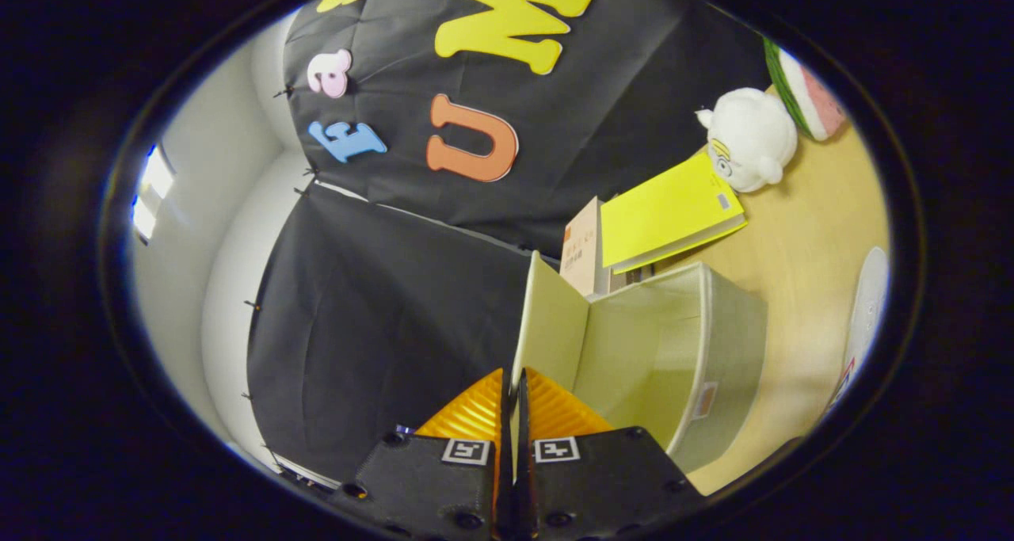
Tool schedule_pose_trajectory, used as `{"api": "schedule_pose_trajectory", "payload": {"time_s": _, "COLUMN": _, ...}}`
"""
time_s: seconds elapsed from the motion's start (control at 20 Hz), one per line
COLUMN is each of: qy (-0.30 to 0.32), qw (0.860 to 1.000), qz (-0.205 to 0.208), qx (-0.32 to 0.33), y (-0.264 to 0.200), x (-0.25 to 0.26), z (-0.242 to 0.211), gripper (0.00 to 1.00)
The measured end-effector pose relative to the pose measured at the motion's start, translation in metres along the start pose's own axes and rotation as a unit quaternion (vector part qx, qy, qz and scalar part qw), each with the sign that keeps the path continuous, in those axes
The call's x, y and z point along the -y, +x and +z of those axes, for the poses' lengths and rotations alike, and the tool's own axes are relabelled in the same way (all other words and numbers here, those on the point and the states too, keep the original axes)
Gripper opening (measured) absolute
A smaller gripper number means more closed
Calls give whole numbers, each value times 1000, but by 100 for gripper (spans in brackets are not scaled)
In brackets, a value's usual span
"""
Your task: Open the storage box then place both shoes into the box .Put the left shoe in first, then the right shoe, with the right side of both shoes facing outward in a uniform manner.
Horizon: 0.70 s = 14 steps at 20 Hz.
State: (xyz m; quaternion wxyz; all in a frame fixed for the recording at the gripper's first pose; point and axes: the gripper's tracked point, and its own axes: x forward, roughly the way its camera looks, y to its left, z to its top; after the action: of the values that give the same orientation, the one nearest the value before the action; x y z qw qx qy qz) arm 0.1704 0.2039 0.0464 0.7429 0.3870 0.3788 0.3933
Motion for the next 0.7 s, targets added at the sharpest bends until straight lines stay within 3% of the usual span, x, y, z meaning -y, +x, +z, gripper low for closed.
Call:
{"api": "schedule_pose_trajectory", "payload": {"time_s": 0.4, "qy": -74, "qw": 996, "qz": -55, "qx": 0, "y": 76, "x": -70, "z": -21, "gripper": 8}}
{"api": "schedule_pose_trajectory", "payload": {"time_s": 0.7, "qy": -104, "qw": 992, "qz": -74, "qx": -21, "y": 154, "x": -90, "z": -36, "gripper": 13}}
